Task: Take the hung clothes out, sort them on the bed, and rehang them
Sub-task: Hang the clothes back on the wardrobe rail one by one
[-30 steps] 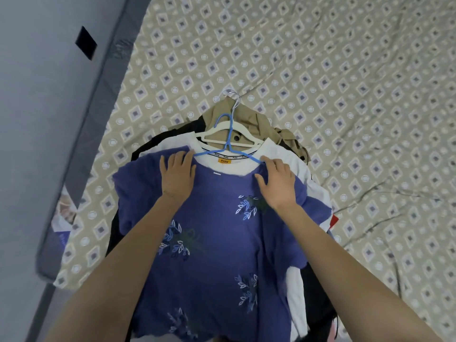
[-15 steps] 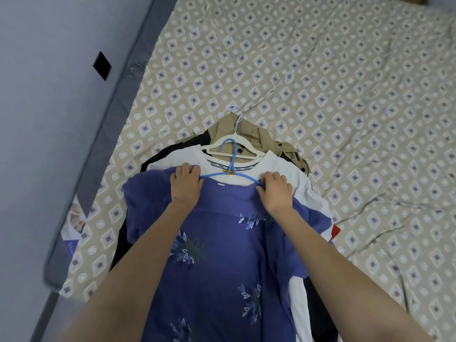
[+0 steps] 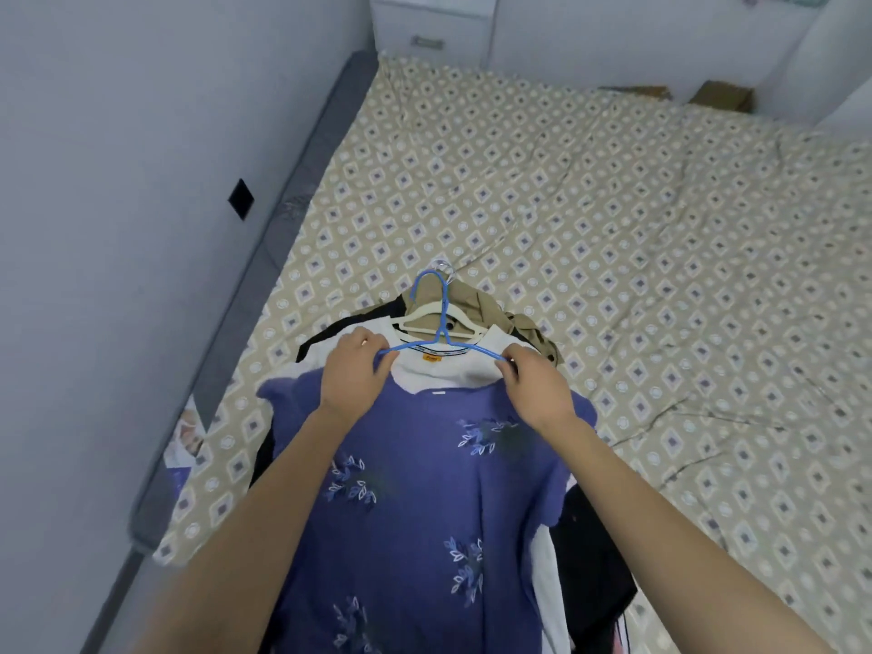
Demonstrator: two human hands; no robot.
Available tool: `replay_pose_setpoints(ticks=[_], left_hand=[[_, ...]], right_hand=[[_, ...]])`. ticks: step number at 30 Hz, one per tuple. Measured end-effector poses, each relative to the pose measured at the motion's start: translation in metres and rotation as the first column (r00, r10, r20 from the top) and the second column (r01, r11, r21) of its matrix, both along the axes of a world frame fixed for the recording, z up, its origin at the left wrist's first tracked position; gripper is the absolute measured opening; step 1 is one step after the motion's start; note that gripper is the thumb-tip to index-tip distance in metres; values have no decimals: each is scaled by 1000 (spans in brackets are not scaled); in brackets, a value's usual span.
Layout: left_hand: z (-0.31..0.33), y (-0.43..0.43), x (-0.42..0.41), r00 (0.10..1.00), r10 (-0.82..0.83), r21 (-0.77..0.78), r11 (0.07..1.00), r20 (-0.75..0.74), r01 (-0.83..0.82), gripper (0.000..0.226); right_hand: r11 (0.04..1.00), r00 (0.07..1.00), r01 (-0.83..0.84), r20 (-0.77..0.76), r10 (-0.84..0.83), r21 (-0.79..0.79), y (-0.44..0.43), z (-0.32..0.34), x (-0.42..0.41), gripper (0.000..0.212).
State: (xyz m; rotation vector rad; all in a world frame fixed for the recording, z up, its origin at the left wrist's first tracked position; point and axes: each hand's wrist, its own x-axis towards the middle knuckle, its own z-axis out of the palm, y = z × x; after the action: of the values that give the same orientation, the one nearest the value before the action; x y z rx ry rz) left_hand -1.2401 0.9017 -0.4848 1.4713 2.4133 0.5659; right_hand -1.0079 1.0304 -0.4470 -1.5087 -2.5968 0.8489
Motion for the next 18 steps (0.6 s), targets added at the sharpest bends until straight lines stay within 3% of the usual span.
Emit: replay_pose_setpoints(ticks=[3, 7, 10, 18], left_hand=[[45, -16, 9, 996, 39, 102, 994, -75, -31, 21], [108, -47, 39, 991, 127, 84, 989, -32, -124, 24], [142, -82, 66, 972, 212, 100, 974, -98, -202, 28], [222, -213, 161, 838, 502, 198, 862, -214, -467, 35]], right_hand=[[999, 998, -30, -54, 31, 23, -14, 40, 12, 28], [995, 992, -77, -92, 82, 55, -32, 85, 33, 33], [981, 976, -178, -110, 186, 83, -49, 114, 49, 34], [867, 838, -486, -224, 498, 111, -116, 186, 75, 35]])
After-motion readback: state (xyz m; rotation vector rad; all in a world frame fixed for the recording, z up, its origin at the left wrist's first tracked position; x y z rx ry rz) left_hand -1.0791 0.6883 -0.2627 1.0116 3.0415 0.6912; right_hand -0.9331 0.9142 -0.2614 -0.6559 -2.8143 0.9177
